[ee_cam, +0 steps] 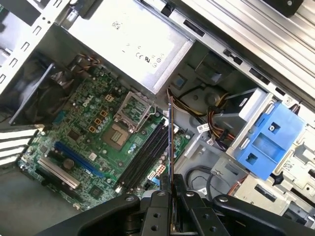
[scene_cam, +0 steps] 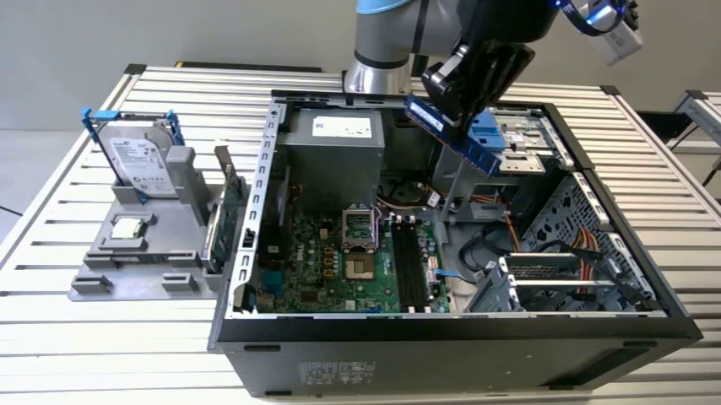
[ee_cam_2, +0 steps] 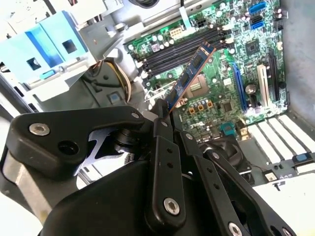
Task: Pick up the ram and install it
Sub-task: 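Insert the ram into the slot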
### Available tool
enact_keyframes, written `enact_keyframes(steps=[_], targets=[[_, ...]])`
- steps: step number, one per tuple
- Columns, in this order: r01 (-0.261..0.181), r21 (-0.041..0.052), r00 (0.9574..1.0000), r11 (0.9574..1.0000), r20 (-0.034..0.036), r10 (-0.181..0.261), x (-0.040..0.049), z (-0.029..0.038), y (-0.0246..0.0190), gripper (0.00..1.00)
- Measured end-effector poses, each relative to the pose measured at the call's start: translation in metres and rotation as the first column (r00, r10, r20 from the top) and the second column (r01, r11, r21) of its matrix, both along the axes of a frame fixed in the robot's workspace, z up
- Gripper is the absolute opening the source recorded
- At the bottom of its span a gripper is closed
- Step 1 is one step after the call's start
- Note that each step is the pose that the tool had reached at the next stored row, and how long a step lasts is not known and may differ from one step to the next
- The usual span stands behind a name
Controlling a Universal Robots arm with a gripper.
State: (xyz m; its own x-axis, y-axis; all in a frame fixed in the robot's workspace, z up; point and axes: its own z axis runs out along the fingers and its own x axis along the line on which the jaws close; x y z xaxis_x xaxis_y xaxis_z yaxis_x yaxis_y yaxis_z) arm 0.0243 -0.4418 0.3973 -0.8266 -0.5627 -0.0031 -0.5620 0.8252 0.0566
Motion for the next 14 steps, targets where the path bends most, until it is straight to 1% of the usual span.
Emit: enact_keyframes(steps=[7, 10, 14], targets=[[0.056, 0.0000, 0.9984, 0.9984, 0.0000, -0.056, 0.0000, -0.0001, -0.0014, 0.00], [0.079, 0.0001, 0.9968, 0.9968, 0.0000, -0.079, 0.0000, -0.0002, -0.0018, 0.00], [0.113, 0.0000, 0.9936, 0.9936, 0.0000, -0.113, 0.0001, -0.0003, -0.0022, 0.00]])
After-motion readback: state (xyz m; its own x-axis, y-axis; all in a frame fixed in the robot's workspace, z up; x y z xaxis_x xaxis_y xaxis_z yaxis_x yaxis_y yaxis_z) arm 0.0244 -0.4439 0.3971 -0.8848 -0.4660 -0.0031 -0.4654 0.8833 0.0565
